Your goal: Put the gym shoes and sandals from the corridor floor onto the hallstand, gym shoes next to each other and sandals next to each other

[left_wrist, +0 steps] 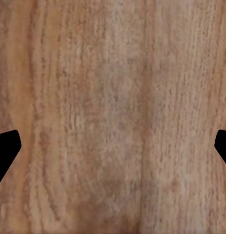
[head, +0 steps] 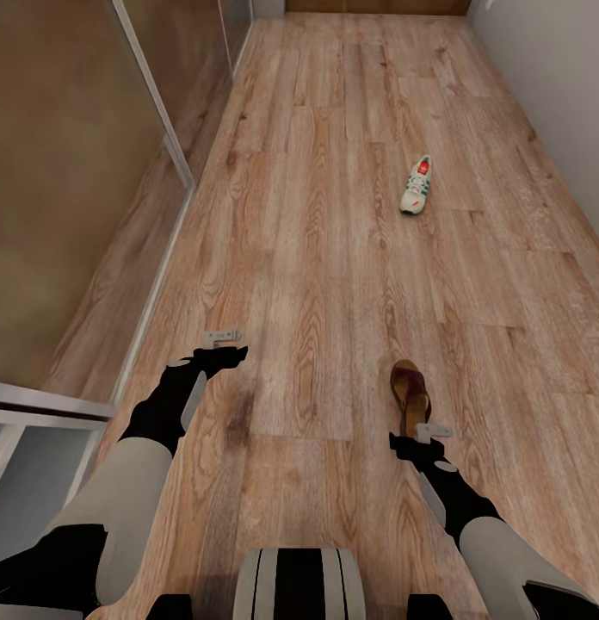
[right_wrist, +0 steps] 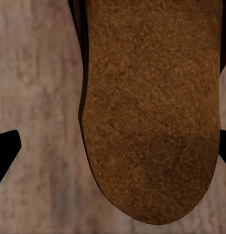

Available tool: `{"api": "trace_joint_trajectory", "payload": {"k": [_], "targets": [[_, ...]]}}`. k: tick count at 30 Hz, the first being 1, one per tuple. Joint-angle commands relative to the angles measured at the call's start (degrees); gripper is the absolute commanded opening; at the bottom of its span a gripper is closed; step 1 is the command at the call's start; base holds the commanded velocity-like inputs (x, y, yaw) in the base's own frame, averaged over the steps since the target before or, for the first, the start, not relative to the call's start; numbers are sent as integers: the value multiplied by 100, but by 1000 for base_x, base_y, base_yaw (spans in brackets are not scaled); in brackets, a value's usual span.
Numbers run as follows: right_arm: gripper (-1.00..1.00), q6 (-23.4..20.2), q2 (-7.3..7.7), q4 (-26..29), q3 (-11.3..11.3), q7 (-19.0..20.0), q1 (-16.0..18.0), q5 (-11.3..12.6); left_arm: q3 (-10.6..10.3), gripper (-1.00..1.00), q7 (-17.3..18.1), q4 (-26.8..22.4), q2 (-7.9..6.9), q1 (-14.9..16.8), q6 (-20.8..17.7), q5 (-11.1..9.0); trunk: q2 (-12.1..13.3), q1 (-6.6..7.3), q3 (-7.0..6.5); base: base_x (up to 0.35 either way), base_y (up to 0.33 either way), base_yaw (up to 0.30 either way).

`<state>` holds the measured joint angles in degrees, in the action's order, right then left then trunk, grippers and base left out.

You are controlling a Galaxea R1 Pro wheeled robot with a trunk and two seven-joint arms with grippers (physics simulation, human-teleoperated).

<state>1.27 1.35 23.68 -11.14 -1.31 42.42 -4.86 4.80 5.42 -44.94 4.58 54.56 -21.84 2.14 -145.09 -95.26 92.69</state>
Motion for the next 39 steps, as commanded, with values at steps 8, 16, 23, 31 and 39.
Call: {"api": "trace_joint_trajectory", "payload": {"k": [8, 16, 23, 31, 39], "targets": [[100, 13, -4, -4, -28, -4, 3, -51, 31, 100, 46, -6, 8, 2, -32, 23, -1, 1, 3, 8, 0, 0], [-100, 13, -4, -4, -28, -13, 3, -51, 30, 100, 46, -6, 8, 2, -31, 23, -1, 1, 3, 0, 0, 0], [-100, 13, -4, 5, -28, -12, 3, -51, 32, 100, 46, -6, 8, -7, -31, 23, -1, 1, 3, 0, 0, 0], [-100, 13, -4, 5, -28, -14, 3, -51, 34, 100, 46, -6, 8, -7, -31, 23, -1, 1, 3, 0, 0, 0], [-100, 13, -4, 5, -28, -13, 3, -51, 33, 100, 46, -6, 8, -7, -31, 23, -1, 1, 3, 0, 0, 0]]}}
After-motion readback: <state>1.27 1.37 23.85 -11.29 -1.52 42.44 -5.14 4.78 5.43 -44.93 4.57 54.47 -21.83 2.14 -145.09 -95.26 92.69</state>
